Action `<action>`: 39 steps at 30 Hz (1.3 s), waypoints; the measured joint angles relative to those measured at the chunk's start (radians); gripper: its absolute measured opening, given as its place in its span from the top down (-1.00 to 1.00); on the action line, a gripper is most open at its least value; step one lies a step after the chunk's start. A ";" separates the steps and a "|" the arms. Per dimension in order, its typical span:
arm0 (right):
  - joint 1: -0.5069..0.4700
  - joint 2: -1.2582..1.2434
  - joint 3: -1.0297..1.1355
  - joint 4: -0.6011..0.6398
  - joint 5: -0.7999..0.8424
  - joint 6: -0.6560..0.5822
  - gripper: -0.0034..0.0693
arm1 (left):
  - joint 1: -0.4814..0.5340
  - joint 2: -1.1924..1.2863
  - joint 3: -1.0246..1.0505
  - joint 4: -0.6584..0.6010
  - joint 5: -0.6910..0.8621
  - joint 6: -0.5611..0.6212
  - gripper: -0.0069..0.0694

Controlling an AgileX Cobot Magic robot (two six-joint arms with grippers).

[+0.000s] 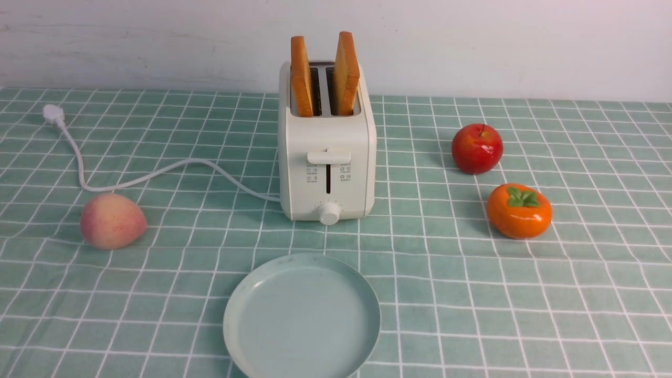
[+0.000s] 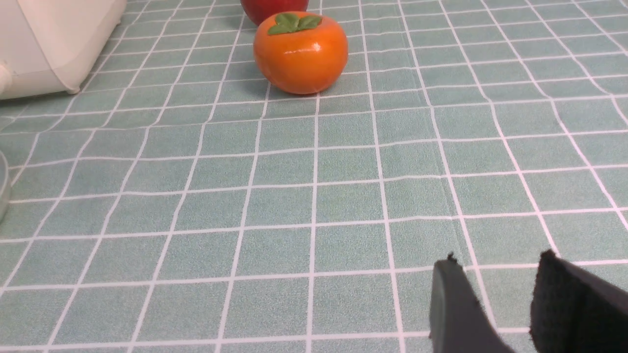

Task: Take toasted bread from bread machine on blue coffee table place on plate.
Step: 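Reach for a toast slice standing in the toaster with the left gripper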

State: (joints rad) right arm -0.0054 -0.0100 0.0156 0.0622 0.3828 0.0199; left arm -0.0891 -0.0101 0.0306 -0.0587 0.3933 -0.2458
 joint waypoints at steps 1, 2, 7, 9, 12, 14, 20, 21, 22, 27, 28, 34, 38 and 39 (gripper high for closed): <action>0.000 0.000 0.000 0.000 0.000 0.000 0.25 | 0.000 0.000 0.000 0.000 0.000 0.000 0.45; 0.000 0.000 0.000 0.000 0.000 0.000 0.25 | 0.000 0.000 0.000 0.000 0.000 0.000 0.45; 0.000 0.000 0.000 0.000 0.000 0.000 0.25 | 0.000 0.000 0.000 0.000 0.000 0.000 0.45; 0.000 0.000 0.000 0.000 0.000 0.000 0.25 | 0.000 0.000 0.000 0.000 0.000 0.000 0.45; 0.000 0.000 0.000 0.000 0.000 0.000 0.25 | 0.000 0.000 0.000 0.000 0.000 0.000 0.45; 0.000 0.000 0.000 0.000 0.000 0.000 0.25 | 0.000 0.000 0.000 0.000 0.000 0.000 0.45; 0.000 0.000 0.000 0.000 0.000 0.000 0.25 | 0.000 0.000 0.000 0.030 -0.036 0.022 0.45; 0.000 0.000 0.000 0.000 0.000 0.000 0.25 | 0.000 0.000 0.000 0.027 -0.056 0.022 0.45; 0.000 0.000 0.000 0.000 0.000 0.000 0.25 | 0.000 0.000 0.000 0.017 -0.081 0.018 0.44; 0.000 0.000 0.000 0.000 0.000 0.000 0.25 | 0.000 0.000 0.000 -0.114 -0.232 -0.044 0.44; 0.000 0.000 0.000 0.000 0.000 0.000 0.25 | 0.000 0.000 0.000 -0.177 -0.298 -0.069 0.44; 0.000 0.000 0.000 0.000 0.000 0.000 0.25 | 0.000 0.000 0.000 -0.402 -0.530 -0.185 0.44; 0.000 0.000 0.000 0.035 -0.008 0.007 0.25 | 0.000 0.000 0.000 -0.459 -0.675 -0.242 0.43; 0.001 0.000 0.002 0.078 -0.021 0.016 0.25 | 0.000 0.000 0.000 -0.464 -0.703 -0.259 0.45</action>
State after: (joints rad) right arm -0.0043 -0.0100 0.0171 0.1397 0.3618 0.0361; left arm -0.0891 -0.0101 0.0306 -0.5223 -0.3094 -0.5047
